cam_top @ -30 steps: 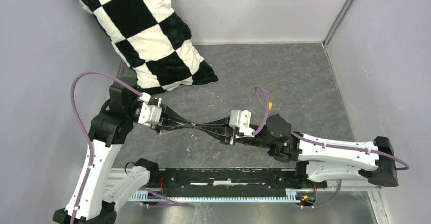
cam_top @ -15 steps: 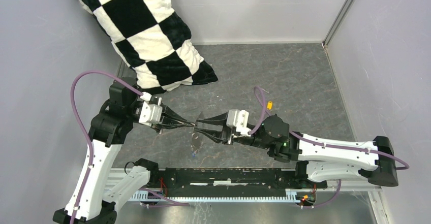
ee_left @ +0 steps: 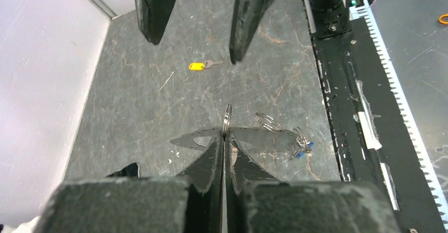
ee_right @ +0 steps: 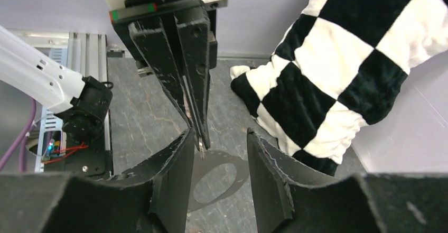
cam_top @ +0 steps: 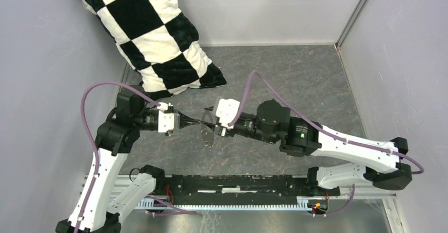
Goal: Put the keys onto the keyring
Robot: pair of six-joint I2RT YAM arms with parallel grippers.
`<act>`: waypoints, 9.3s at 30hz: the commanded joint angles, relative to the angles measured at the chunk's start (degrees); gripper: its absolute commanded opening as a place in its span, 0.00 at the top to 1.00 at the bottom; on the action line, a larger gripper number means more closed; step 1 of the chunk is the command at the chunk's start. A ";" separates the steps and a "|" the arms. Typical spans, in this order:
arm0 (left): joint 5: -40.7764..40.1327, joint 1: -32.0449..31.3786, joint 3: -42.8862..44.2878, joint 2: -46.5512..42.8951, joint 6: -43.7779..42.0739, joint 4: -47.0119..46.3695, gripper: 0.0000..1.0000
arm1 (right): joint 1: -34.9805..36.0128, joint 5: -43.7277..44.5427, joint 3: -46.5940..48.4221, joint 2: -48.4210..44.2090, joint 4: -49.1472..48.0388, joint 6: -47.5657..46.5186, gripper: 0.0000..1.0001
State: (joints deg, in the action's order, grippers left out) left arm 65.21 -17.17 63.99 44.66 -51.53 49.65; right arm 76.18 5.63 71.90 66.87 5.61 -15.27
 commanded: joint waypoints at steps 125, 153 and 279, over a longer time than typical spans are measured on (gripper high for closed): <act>-1.73 -0.23 -8.94 -2.93 20.61 -11.03 0.98 | -11.58 -0.67 -23.68 -10.36 -0.02 11.67 0.64; -0.68 -0.23 -9.21 -0.74 5.89 -2.83 0.95 | -10.99 -1.59 -51.44 -14.00 2.28 46.55 0.54; 13.76 -0.32 -6.43 -6.56 38.58 -26.47 0.83 | -3.53 -18.42 -19.88 -6.00 -32.79 6.36 1.00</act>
State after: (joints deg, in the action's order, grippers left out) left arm 77.08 -17.39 55.66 38.65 -15.09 24.91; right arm 72.95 -13.04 52.18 60.97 -19.20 -11.44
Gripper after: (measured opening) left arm 0.208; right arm 0.006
